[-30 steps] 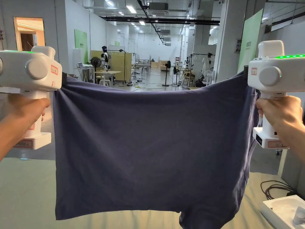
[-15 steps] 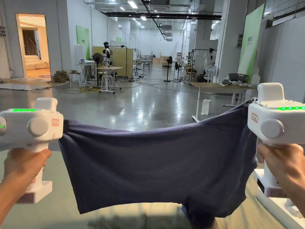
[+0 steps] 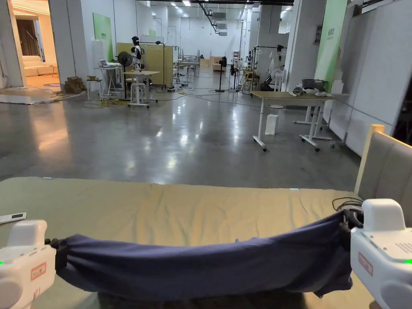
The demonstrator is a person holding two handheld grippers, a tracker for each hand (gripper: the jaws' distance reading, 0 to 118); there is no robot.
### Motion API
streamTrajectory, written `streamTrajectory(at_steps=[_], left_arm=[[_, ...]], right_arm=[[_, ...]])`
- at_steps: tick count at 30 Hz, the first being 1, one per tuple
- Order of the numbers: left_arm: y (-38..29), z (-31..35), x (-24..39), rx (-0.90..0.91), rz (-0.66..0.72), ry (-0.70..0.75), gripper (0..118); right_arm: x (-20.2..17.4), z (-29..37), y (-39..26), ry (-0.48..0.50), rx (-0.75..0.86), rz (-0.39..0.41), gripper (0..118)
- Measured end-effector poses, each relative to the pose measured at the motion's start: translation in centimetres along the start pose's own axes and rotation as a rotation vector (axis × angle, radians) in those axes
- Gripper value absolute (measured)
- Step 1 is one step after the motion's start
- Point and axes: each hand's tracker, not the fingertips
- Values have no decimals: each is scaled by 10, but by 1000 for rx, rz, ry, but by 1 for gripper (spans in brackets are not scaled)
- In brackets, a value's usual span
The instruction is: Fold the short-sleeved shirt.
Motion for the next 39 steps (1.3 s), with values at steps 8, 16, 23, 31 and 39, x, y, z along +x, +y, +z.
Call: streamTrajectory(at_steps=[8, 16, 23, 31, 39], left_arm=[[-98, 34, -15, -139, -16, 5, 3], [-181, 42, -12, -356, -25, -1, 3], [-217, 27, -3, -484, -88, 24, 3], [-195, 38, -13, -450, -8, 45, 60], [-141, 52, 25, -193, -15, -24, 68]], right_arm=[[-2, 68, -94, 5, -168, 51, 0], [-7, 99, -190, 1, -404, 95, 0], [-13, 90, -245, 0, -560, 139, 0], [-9, 86, -231, -66, -531, 152, 62], [-21, 75, -163, -19, -272, 17, 68]])
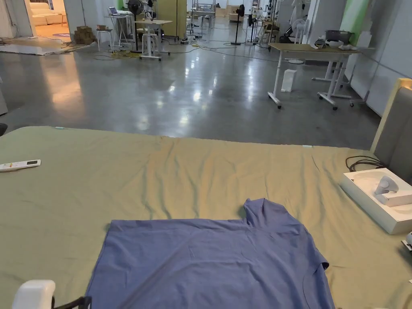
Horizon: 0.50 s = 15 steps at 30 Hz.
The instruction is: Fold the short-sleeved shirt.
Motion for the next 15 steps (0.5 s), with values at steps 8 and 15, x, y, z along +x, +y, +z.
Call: streamTrajectory(at_steps=[8, 15], left_arm=[[54, 5, 81, 261, -66, -73, 65], [68, 6, 125, 326, -100, -85, 2]], right_arm=[[-49, 0, 55, 41, 295, -32, 49], [-67, -1, 74, 38, 370, -51, 0]])
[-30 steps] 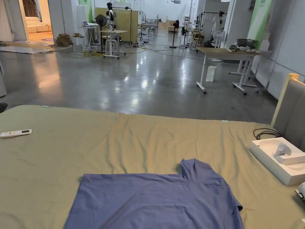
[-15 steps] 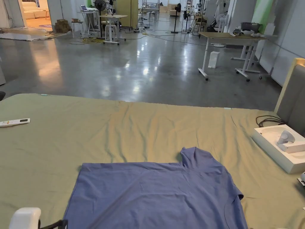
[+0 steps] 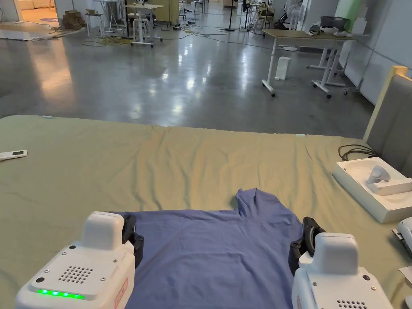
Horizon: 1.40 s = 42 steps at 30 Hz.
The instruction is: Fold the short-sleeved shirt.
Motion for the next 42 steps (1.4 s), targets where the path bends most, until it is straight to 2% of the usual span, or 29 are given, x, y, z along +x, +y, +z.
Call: streamTrajectory(at_steps=[8, 19, 24, 28, 29, 30, 32, 33, 38, 42], left_arm=[[-2, 1, -14, -32, 41, -10, 1], [-19, -6, -79, -175, 109, 23, 1], [-37, -1, -106, -340, 106, 39, 1], [-61, 1, -129, -515, 170, 37, 2], [-70, 1, -136, -554, 184, 46, 5], [-78, -1, -142, -594, 196, 52, 15], [-92, -5, -154, -662, 224, 85, 42], [-99, -6, -159, -687, 239, 109, 60], [-121, -18, -180, -759, 330, 199, 65], [-144, -22, -184, -884, 337, 188, 67]], right_arm=[[8, -4, 3, 20, -10, 8, 0], [1, -18, -6, 53, -72, 19, 0], [-4, -22, -14, 80, -119, 22, 0], [-8, -23, -22, 93, -153, 39, 0], [-9, -23, -24, 97, -164, 45, 0], [-10, -23, -26, 100, -173, 48, 0], [-11, -23, -30, 106, -188, 52, 0], [-12, -24, -32, 109, -197, 56, 0], [-16, -23, -40, 114, -229, 70, 0], [-16, -19, -43, 115, -248, 79, 0]])
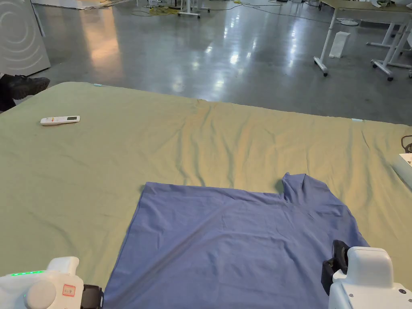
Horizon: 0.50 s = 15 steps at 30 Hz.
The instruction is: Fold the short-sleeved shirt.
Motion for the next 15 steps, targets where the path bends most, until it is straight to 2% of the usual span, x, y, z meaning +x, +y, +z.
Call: streamTrajectory(at_steps=[3, 8, 10, 12, 14, 15], left_arm=[[-13, -18, 2, -89, -28, -4, 69], [-19, -22, 17, -65, -49, 67, 68], [-22, -22, 26, -49, -114, 115, 66], [-26, -21, 35, -36, -150, 140, 56], [-29, -20, 44, -36, -146, 124, 37], [-30, -21, 47, -29, -167, 134, 24]], right_arm=[[-1, 0, -5, -5, -9, 8, 0], [0, -1, -10, 0, -39, 3, 0], [0, -1, -12, 0, -45, -1, 0], [2, -1, -14, -2, -49, -5, 0], [4, 0, -17, -4, -55, -12, 0], [6, 1, -18, -6, -57, -16, 0]])
